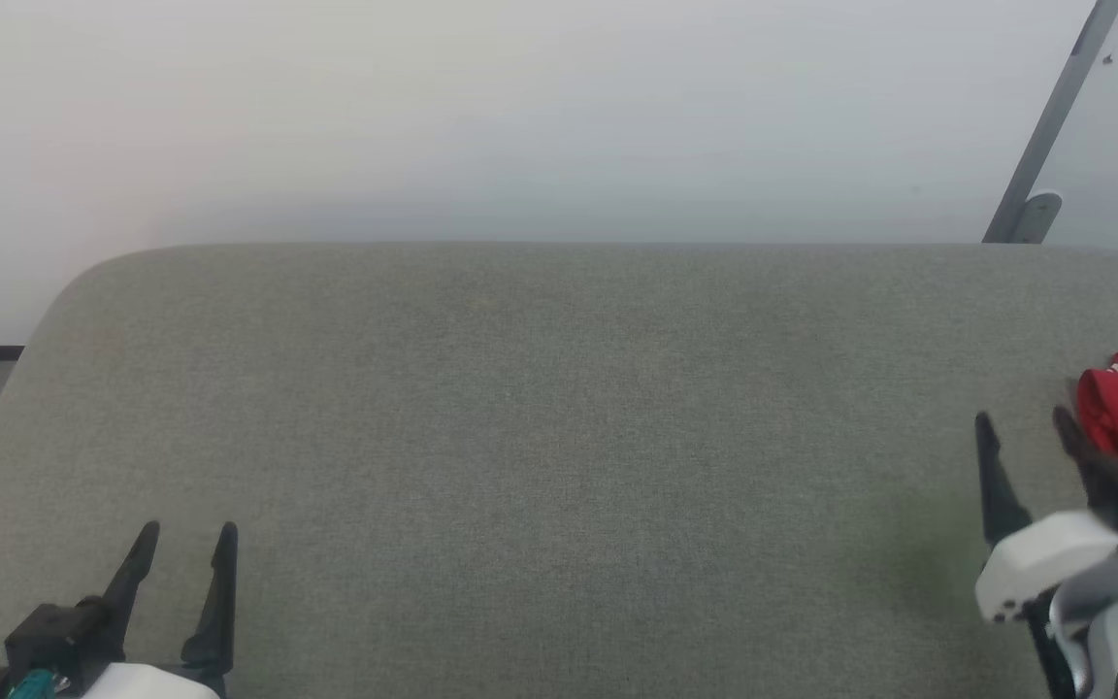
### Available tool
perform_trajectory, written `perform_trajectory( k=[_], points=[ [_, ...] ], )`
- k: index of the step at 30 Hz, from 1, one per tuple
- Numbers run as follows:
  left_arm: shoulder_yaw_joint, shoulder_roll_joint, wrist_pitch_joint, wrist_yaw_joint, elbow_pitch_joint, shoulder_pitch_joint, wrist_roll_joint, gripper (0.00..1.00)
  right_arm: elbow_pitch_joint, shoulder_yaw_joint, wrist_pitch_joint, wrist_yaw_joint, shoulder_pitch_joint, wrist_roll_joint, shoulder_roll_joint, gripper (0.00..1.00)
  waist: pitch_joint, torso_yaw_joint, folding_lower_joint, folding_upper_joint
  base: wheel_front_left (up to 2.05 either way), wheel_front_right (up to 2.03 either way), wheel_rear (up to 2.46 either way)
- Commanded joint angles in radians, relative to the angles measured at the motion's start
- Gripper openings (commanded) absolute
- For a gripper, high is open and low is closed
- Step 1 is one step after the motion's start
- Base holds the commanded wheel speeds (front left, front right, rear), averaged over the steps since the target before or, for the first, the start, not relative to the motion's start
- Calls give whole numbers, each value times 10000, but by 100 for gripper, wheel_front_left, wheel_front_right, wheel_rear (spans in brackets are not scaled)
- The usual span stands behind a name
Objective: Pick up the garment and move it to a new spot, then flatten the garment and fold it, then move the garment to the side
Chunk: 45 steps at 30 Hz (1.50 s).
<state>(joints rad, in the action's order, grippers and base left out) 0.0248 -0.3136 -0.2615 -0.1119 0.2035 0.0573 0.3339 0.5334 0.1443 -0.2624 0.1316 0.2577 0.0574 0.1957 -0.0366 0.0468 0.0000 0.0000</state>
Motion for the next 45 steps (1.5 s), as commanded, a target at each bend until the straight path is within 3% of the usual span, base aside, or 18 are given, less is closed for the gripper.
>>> perform_trajectory(
  k=[1,13,35,36,40,45],
  points=[
    [72,18,-45,-61,26,112,-96,100,-266,73,-21,-19,-287,-115,-140,100,-17,-9,0,0,0,0,0],
    [427,275,-45,-148,-72,603,-223,100,-1926,348,27,-19,-2169,-286,-1120,100,-74,-149,0,0,0,0,0],
    [648,537,-46,-162,-475,638,-466,100,-2584,302,339,-19,-2534,-332,-1390,100,-95,-178,0,0,0,0,0],
    [640,525,2,-144,-469,597,-446,0,-2488,280,340,0,-2488,-319,-1352,0,-95,-179,0,0,0,0,0],
    [597,764,77,-148,-140,638,-282,0,-2150,305,420,2,-2569,-173,-1393,0,-92,-182,0,0,0,0,0],
    [649,891,364,-151,-73,445,634,0,-2099,387,777,1,-2390,903,-1396,0,-73,-193,0,0,0,0,0]
  ],
)
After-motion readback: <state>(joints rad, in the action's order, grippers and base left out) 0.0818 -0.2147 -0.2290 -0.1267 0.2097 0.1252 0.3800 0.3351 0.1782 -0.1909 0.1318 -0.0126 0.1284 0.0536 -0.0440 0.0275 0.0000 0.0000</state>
